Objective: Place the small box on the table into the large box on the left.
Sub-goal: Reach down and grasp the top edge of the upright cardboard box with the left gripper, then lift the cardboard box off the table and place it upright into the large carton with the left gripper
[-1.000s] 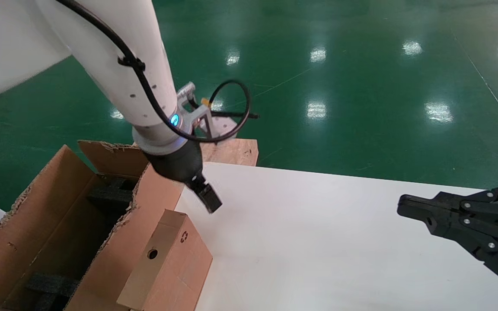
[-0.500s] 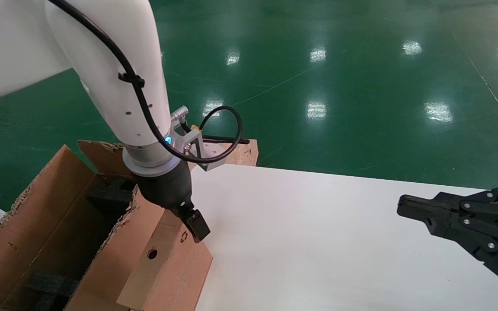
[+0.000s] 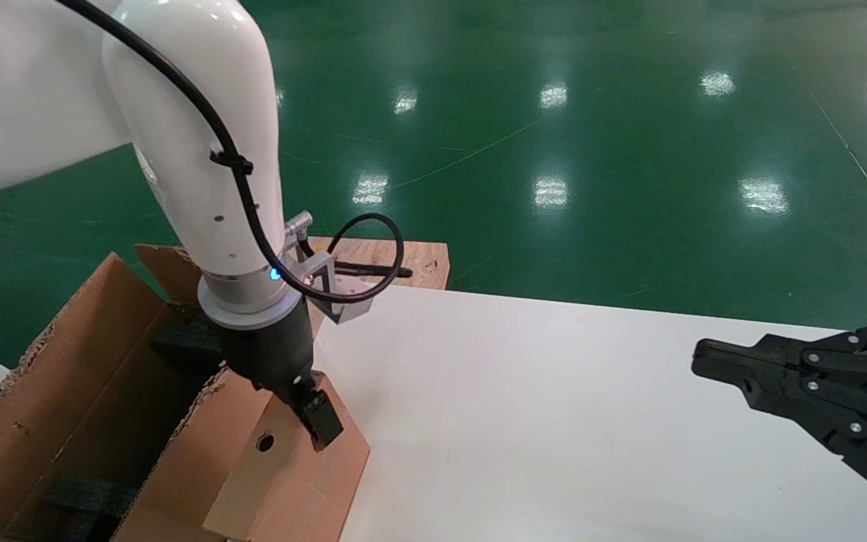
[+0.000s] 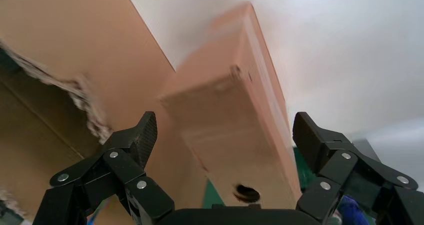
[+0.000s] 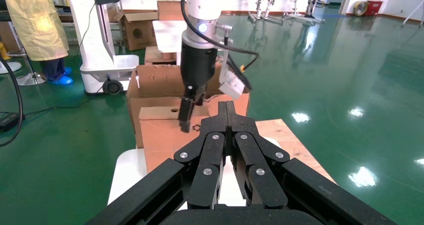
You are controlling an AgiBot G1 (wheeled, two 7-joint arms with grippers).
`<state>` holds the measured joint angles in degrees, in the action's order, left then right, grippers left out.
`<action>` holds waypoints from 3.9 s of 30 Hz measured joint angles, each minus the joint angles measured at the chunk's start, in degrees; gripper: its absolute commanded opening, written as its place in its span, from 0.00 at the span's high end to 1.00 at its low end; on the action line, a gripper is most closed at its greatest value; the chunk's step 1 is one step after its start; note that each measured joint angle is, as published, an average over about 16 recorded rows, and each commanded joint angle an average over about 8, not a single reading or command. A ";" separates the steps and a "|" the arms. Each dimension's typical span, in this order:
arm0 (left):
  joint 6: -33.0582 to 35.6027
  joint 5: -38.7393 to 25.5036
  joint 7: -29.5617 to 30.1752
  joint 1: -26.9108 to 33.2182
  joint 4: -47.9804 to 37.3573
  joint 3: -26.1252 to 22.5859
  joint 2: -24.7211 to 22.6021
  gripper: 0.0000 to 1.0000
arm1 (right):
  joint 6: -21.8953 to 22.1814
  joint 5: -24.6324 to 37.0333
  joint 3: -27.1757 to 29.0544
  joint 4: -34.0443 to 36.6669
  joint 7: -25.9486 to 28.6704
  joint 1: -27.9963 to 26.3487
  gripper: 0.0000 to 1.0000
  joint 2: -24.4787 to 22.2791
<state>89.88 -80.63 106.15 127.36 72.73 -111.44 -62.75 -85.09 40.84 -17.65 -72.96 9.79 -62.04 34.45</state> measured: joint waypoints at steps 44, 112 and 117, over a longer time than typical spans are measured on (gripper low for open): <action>-0.64 4.84 -3.42 -0.76 -4.03 -3.06 -0.58 1.00 | 0.02 -0.03 -0.01 0.01 -0.02 0.00 0.00 -0.02; -3.54 -6.94 -36.14 23.75 -34.12 1.17 4.93 1.00 | 0.04 -0.07 -0.09 0.04 -0.06 -0.03 0.00 -0.04; -2.12 -8.71 -37.43 20.82 -37.56 -1.04 5.66 1.00 | 0.04 -0.07 -0.10 0.04 -0.06 -0.03 0.00 -0.04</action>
<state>87.76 -89.34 68.72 148.19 35.17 -112.48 -57.09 -85.04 40.76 -17.75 -72.92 9.73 -62.07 34.40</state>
